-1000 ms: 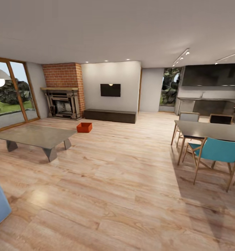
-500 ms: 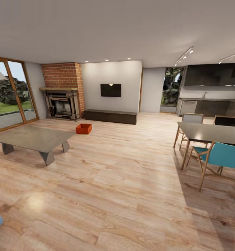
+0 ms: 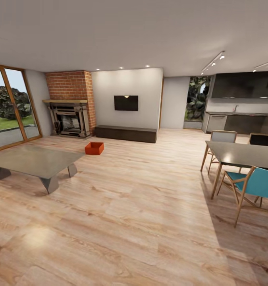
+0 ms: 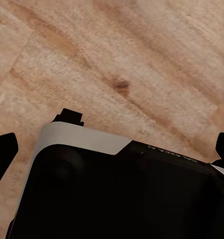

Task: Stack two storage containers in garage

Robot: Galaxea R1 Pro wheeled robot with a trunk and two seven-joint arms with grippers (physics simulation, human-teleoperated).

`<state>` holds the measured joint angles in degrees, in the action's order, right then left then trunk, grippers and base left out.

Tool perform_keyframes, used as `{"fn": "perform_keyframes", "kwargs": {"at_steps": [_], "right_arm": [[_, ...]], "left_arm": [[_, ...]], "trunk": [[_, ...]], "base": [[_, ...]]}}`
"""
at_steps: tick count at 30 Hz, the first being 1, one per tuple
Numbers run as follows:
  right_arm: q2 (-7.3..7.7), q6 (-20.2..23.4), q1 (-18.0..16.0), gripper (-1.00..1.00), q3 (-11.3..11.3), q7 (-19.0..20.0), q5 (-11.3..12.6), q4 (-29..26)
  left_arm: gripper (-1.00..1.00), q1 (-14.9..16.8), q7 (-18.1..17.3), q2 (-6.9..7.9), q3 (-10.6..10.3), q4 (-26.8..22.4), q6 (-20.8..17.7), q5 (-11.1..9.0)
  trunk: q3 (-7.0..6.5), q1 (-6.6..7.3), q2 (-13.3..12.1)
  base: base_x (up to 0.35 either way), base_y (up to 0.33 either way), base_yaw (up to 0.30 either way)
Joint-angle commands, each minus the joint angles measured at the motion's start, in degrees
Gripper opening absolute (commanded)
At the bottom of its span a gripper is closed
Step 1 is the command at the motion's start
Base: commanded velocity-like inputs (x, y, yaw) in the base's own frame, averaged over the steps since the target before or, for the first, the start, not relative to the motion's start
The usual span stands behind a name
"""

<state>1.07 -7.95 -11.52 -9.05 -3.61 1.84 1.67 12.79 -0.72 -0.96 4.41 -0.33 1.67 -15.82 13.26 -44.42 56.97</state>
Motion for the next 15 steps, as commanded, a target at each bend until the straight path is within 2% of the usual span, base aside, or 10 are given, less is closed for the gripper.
{"fn": "perform_keyframes", "kwargs": {"at_steps": [1, 15], "right_arm": [[-0.01, -0.3, -0.1, 1.00, -0.4, -0.1, 0.2, 0.2], [0.00, -0.1, -0.1, 1.00, -0.4, -0.1, 0.3, 0.2]], "left_arm": [[1.00, 0.0, -0.1, -0.01, 0.4, 0.0, 0.2, -0.1], [1.00, 0.0, -0.1, 0.16, 0.4, 0.0, 0.0, -0.1]], "trunk": [[0.07, -0.04, 0.0], [0.07, -0.04, 0.0]], "base": [[0.322, 0.000, 0.000], [0.322, 0.000, 0.000]]}}
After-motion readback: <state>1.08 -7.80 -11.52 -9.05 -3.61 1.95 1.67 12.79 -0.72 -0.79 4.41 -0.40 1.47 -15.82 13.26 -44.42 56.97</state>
